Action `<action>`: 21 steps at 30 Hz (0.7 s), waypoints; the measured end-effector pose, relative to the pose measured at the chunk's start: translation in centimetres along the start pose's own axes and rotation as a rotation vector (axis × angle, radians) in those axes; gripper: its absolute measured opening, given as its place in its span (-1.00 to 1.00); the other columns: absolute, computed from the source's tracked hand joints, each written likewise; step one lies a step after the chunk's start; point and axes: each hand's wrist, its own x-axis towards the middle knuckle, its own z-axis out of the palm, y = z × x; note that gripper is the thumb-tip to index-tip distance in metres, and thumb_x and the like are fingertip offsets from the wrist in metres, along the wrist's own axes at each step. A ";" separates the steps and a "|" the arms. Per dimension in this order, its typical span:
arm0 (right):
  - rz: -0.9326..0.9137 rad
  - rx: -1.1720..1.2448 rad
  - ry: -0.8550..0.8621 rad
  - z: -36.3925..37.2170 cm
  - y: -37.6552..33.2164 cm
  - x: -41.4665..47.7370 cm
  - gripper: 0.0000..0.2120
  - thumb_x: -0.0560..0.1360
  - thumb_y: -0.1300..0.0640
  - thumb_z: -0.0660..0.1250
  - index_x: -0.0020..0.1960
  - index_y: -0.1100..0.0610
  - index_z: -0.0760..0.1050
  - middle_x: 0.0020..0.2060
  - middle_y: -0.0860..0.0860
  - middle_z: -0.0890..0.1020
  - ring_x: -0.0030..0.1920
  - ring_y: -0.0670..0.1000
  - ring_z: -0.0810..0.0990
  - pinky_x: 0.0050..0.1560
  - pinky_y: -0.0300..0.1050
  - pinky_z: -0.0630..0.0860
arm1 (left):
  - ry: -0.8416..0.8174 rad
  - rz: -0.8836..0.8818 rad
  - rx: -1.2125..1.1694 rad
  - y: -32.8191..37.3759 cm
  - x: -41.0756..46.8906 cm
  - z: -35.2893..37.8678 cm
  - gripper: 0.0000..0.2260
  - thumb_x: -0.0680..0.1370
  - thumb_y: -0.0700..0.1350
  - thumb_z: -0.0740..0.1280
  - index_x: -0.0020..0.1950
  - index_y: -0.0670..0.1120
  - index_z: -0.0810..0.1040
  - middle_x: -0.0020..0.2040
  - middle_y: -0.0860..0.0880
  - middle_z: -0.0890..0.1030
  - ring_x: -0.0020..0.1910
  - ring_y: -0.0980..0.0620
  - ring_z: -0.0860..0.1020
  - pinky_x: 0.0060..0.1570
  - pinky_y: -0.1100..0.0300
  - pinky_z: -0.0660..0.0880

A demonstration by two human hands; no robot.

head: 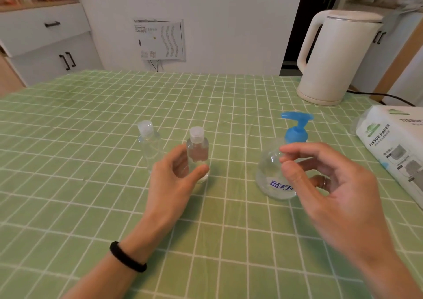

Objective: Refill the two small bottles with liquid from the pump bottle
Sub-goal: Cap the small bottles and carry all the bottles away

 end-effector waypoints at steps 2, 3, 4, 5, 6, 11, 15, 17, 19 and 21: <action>-0.003 0.010 0.031 -0.2 0.1 0.1 -0.85 0.52 -0.03 0.45 0.08 -0.16 0.68 -0.02 -0.13 0.76 -0.07 -0.02 0.71 -0.24 -0.39 0.51 | -0.035 -0.040 0.020 0.8 -0.7 -0.2 -0.54 0.50 -0.25 0.53 0.31 0.13 0.58 0.23 0.26 0.69 0.27 0.27 0.63 0.40 0.18 0.52; -0.002 0.017 0.053 -0.4 0.2 0.1 -0.86 0.53 -0.02 0.46 0.08 -0.16 0.69 -0.03 -0.13 0.76 -0.08 -0.03 0.71 -0.25 -0.38 0.51 | -0.056 -0.072 0.045 1.1 -1.4 -0.4 -0.45 0.48 -0.20 0.55 0.41 0.11 0.53 0.31 0.25 0.65 0.32 0.28 0.59 0.43 0.20 0.48; -0.003 0.024 0.077 -0.5 0.2 0.2 -0.87 0.53 -0.01 0.46 0.07 -0.15 0.69 -0.03 -0.13 0.77 -0.09 -0.03 0.71 -0.26 -0.37 0.52 | -0.064 -0.099 0.117 1.2 -2.3 -0.9 -0.34 0.45 -0.10 0.58 0.51 0.09 0.46 0.39 0.24 0.59 0.37 0.28 0.55 0.45 0.19 0.46; -0.005 0.031 0.104 -0.6 0.3 0.3 -0.88 0.54 -0.02 0.47 0.07 -0.15 0.70 -0.03 -0.12 0.77 -0.11 -0.03 0.71 -0.27 -0.34 0.53 | -0.051 -0.097 0.232 1.4 -3.4 -1.7 -0.26 0.41 0.04 0.59 0.56 0.12 0.40 0.44 0.25 0.53 0.37 0.29 0.53 0.42 0.18 0.49; -0.011 0.033 0.131 -0.8 0.4 0.3 -0.90 0.55 -0.04 0.48 0.06 -0.14 0.70 -0.03 -0.12 0.77 -0.12 -0.02 0.71 -0.27 -0.29 0.54 | -0.021 -0.058 0.356 1.5 -4.4 -2.7 -0.24 0.37 0.19 0.56 0.54 0.19 0.40 0.42 0.33 0.52 0.32 0.35 0.54 0.32 0.19 0.54; -0.023 0.040 0.225 -1.5 0.7 0.8 -0.85 0.54 -0.12 0.44 0.09 -0.15 0.68 -0.02 -0.13 0.75 -0.10 -0.08 0.68 -0.21 -0.24 0.56 | 0.244 0.082 0.437 1.4 -2.7 -7.8 -0.20 0.26 0.23 0.56 0.43 0.08 0.36 0.30 0.13 0.52 0.20 0.21 0.54 0.17 0.15 0.53; -0.008 0.019 0.233 -1.6 1.2 1.3 -0.71 0.51 -0.15 0.47 0.21 -0.14 0.62 0.04 -0.13 0.71 -0.05 -0.12 0.63 -0.18 -0.39 0.51 | -0.035 -0.143 0.084 -0.1 1.2 -8.5 0.20 0.19 0.02 0.72 0.64 0.21 0.05 0.48 0.06 0.47 0.41 0.15 0.50 0.54 0.02 0.28; 0.047 -0.022 0.183 -1.7 1.9 1.6 -0.51 0.44 -0.25 0.50 0.33 -0.18 0.54 0.14 -0.17 0.66 0.05 -0.13 0.63 -0.08 -0.36 0.54 | -0.157 -0.163 0.035 -1.0 2.3 -8.2 0.21 0.14 0.02 0.76 0.63 0.23 0.11 0.40 0.14 0.58 0.31 0.24 0.60 0.48 -0.02 0.38; 0.136 -0.056 0.099 -1.9 2.8 1.9 -0.26 0.31 -0.40 0.52 0.42 -0.23 0.42 0.23 -0.25 0.61 0.18 -0.21 0.60 0.07 -0.25 0.54 | -0.202 -0.154 0.041 -1.4 3.0 -7.5 0.12 0.14 0.01 0.73 0.60 0.18 0.22 0.39 0.18 0.61 0.29 0.21 0.63 0.39 -0.01 0.47; 0.232 -0.068 -0.011 -1.8 3.6 2.0 0.00 0.15 -0.55 0.52 0.48 -0.23 0.32 0.29 -0.33 0.54 0.25 -0.37 0.52 0.20 -0.20 0.49 | -0.241 -0.153 0.044 -1.4 3.3 -6.7 0.03 0.14 0.03 0.71 0.54 0.22 0.31 0.37 0.25 0.62 0.30 0.24 0.62 0.37 0.08 0.46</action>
